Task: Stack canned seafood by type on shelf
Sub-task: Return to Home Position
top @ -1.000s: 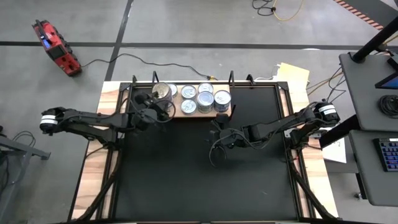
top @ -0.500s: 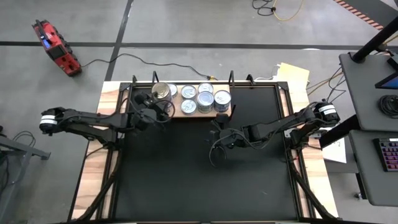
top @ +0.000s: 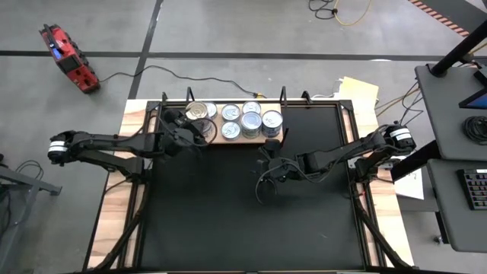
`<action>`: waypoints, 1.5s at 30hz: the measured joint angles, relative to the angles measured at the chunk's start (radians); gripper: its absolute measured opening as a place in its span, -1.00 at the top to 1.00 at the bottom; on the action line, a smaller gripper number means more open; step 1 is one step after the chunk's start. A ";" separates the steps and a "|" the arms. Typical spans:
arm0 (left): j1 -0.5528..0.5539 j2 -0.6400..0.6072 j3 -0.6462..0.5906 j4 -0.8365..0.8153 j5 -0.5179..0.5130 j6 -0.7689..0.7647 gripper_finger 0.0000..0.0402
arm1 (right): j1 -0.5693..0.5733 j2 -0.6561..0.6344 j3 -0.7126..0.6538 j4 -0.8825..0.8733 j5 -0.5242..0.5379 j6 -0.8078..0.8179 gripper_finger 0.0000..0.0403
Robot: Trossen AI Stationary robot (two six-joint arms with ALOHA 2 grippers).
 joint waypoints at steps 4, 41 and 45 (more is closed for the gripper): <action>-0.027 0.000 0.089 -0.173 0.042 -0.124 -0.75 | 0.002 -0.001 0.000 -0.005 -0.003 0.000 -0.63; -0.340 0.012 -0.069 0.532 0.524 0.044 -0.75 | -0.014 -0.100 -0.249 0.496 -0.366 -0.195 -0.28; -0.317 -0.042 -0.125 0.555 0.525 0.005 -0.75 | -0.030 -0.190 -0.356 0.552 -0.372 -0.176 -0.32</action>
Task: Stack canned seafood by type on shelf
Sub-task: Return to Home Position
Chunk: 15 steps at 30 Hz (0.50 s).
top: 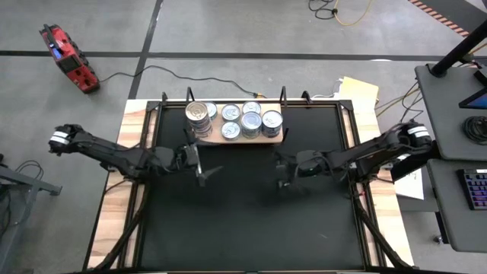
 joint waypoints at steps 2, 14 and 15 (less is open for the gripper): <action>0.000 -0.039 -0.022 0.007 0.006 -0.001 -0.75 | -0.010 -0.057 -0.054 0.019 0.002 0.012 -0.34; 0.033 -0.416 -0.149 -0.050 0.055 0.030 -0.75 | -0.031 -0.427 -0.283 -0.010 -0.006 0.067 -0.47; 0.034 -0.455 -0.161 -0.081 0.052 0.031 -0.75 | -0.031 -0.454 -0.295 -0.013 -0.005 0.068 -0.48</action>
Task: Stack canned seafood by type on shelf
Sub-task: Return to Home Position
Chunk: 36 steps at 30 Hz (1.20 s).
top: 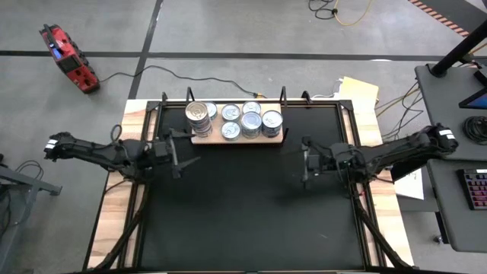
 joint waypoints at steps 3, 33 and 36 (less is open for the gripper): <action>0.002 -0.105 -0.018 -0.061 -0.003 -0.007 -0.75 | 0.000 -0.086 -0.045 -0.019 0.003 0.001 -0.51; 0.003 -0.549 -0.138 -0.317 -0.082 -0.054 -0.75 | 0.000 -0.709 -0.337 -0.107 0.003 0.007 -0.64; 0.003 -0.549 -0.138 -0.321 -0.082 -0.062 -0.75 | 0.000 -0.755 -0.361 -0.114 0.003 0.012 -0.61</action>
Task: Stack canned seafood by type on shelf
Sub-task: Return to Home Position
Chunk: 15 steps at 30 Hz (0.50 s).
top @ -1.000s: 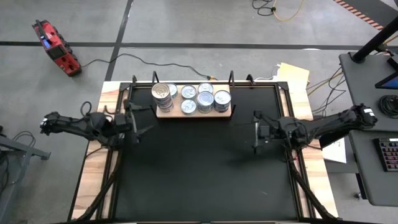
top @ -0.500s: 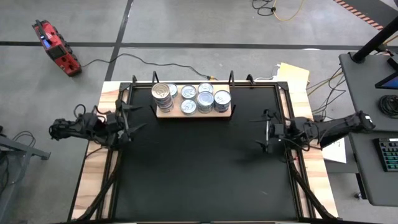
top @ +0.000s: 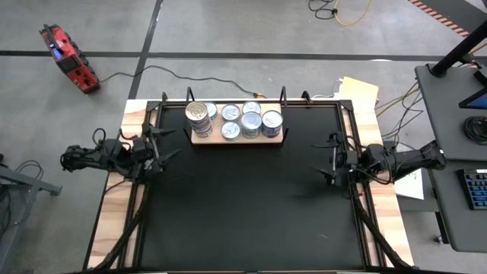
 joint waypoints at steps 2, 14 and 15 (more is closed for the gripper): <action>0.000 0.000 0.000 -0.011 0.000 -0.008 -0.75 | 0.000 -0.028 -0.005 -0.021 0.000 0.001 -0.60; 0.000 0.000 -0.078 0.019 0.001 -0.072 -0.75 | 0.000 -0.118 -0.007 -0.133 -0.032 0.005 -0.50; 0.000 0.000 -0.092 0.033 0.000 -0.075 -0.75 | 0.000 -0.120 -0.008 -0.132 -0.056 0.005 -0.49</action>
